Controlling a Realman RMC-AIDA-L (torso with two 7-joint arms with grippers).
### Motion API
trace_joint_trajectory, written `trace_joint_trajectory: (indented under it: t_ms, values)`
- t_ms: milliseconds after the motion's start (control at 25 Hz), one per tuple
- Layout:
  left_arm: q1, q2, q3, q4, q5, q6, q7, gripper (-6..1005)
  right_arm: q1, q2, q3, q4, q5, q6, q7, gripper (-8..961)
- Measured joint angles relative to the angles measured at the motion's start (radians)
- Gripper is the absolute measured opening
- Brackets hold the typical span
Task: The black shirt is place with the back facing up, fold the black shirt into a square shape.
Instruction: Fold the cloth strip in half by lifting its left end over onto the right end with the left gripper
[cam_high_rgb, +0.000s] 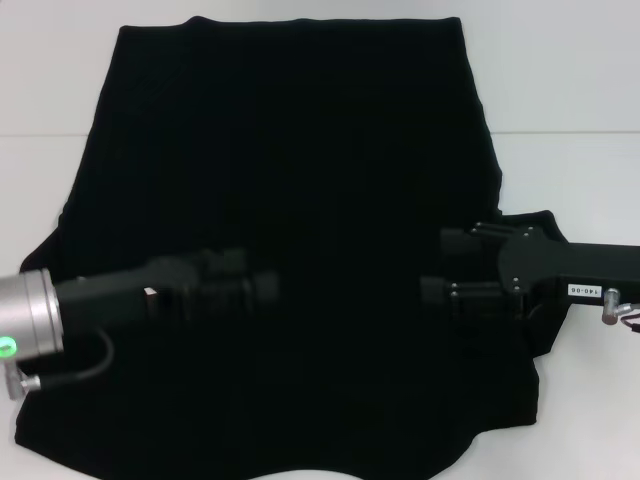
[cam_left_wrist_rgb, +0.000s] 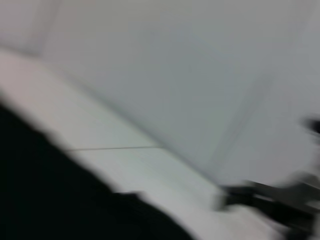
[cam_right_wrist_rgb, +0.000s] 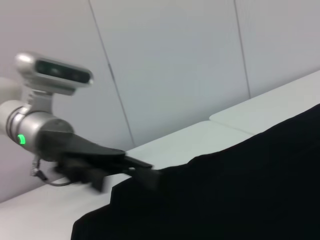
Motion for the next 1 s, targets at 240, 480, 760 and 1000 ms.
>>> trace_joint_trajectory:
  t_ms: [240,480,760,1000]
  values:
    - [0.033,0.016,-0.086,0.077,0.029,-0.167,-0.213,892,0.005,0.012,0.03,0.0,0.001,0.0,0.002,899]
    - [0.067,0.028,-0.128,0.215,0.139,-0.184,-0.381,881,0.016,0.027,0.038,0.002,0.004,0.021,0.007,899]
    - [0.087,0.028,-0.133,0.372,0.306,-0.17,-0.543,869,0.047,0.036,0.027,0.004,0.003,0.02,0.009,899]
    - [0.087,0.027,-0.137,0.425,0.4,-0.142,-0.606,858,0.067,0.035,0.024,0.001,0.001,0.02,0.021,898]
